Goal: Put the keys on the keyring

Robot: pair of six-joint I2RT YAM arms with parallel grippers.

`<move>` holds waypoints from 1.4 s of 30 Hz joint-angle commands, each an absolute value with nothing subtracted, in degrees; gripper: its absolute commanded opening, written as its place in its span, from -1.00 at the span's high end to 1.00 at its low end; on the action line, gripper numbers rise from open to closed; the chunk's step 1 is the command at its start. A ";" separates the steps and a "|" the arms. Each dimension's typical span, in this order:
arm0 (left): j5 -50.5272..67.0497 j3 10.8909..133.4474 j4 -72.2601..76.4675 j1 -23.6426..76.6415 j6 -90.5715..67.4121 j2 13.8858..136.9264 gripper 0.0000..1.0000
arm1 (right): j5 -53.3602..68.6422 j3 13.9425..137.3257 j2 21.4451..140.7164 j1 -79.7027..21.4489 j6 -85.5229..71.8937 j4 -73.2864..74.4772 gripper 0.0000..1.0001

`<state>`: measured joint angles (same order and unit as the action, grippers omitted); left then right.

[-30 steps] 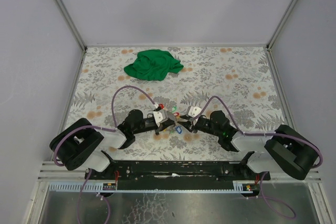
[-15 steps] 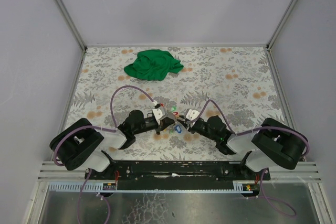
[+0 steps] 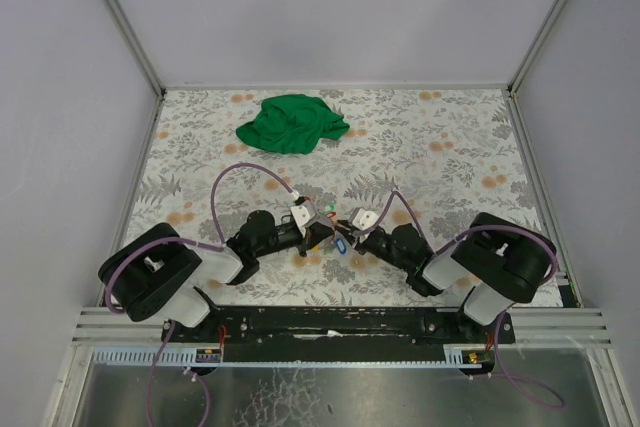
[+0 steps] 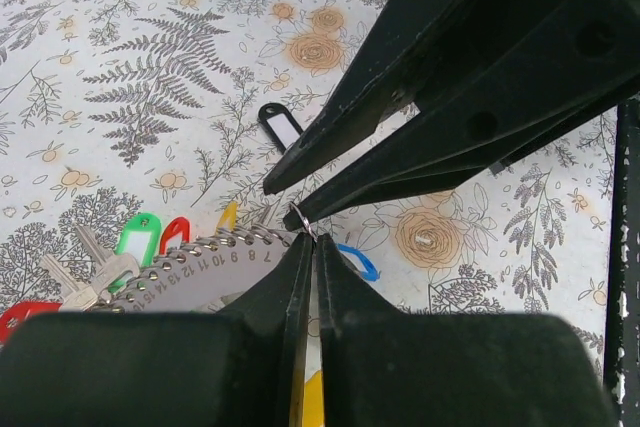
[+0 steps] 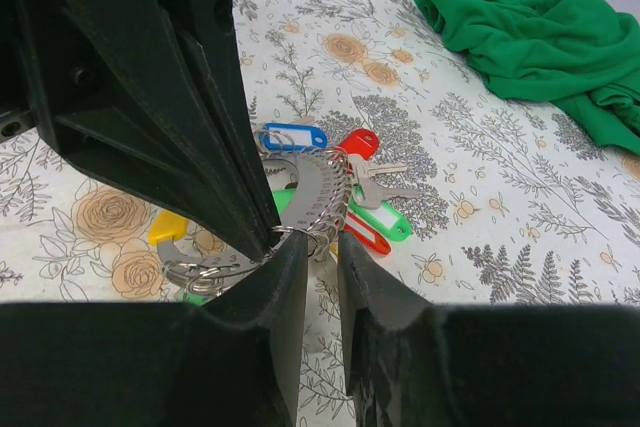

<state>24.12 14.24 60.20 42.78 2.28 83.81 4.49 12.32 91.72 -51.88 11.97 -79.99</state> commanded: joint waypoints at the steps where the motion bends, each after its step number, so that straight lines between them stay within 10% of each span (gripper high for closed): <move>1: 25.96 15.13 67.75 43.68 1.25 84.39 1.00 | 1.71 12.42 94.87 -52.43 10.61 -92.68 0.58; 6: 25.76 14.81 67.44 43.61 1.80 83.66 1.00 | -0.17 11.65 97.01 -52.42 10.95 -96.86 0.99; 21: 29.07 13.39 64.95 39.90 4.22 80.10 0.38 | 1.13 17.43 80.10 -52.38 13.53 -64.15 1.00; 42: 26.95 14.26 65.39 39.90 4.52 81.69 0.45 | -9.89 22.14 80.10 -59.43 18.43 -55.11 1.00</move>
<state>27.24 13.34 60.95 40.07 3.95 80.86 -5.45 18.92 79.88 -57.41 16.29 -53.67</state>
